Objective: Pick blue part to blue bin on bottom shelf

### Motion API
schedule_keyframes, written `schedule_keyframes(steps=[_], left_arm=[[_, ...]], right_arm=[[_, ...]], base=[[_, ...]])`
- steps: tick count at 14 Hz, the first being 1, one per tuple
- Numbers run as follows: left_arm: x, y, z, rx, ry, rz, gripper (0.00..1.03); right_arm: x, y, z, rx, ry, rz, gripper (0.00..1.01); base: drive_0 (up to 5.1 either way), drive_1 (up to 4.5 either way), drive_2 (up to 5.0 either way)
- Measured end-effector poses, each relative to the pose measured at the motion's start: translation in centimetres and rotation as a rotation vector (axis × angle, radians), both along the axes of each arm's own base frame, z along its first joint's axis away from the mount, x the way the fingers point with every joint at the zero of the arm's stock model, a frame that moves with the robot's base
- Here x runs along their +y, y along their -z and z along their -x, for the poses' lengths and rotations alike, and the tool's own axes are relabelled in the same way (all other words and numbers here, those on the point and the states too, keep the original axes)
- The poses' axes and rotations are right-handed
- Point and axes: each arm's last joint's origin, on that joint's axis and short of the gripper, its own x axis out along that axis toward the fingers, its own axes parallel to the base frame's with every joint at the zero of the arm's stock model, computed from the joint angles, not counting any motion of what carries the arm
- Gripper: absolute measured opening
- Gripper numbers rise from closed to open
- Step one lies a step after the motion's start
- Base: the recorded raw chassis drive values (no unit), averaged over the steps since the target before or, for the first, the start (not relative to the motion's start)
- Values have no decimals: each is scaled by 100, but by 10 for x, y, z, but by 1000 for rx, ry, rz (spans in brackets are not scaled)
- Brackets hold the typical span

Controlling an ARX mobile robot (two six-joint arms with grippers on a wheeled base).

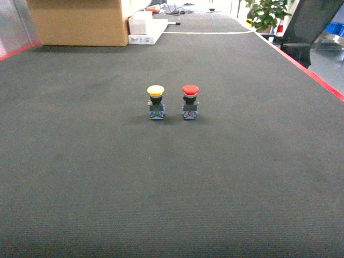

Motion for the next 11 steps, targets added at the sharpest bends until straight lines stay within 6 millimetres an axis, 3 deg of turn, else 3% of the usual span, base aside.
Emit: schedule_keyframes(steps=[2,4,6,11], left_arm=[[-4,-11,41,-50,-13,8,45],[0,-9,66,-50,-43,18,45],[-1,-10,76,-58,-20,23,45],[-1,-10,76,-58,-26,20,45]], right_arm=[[0,0,0,0,0,0,98],[0,0,0,0,0,0,98],[0,0,0,0,0,0,98],[0,0,0,0,0,0,98]], base=[[0,0,0],[0,0,0],[0,0,0],[0,0,0]])
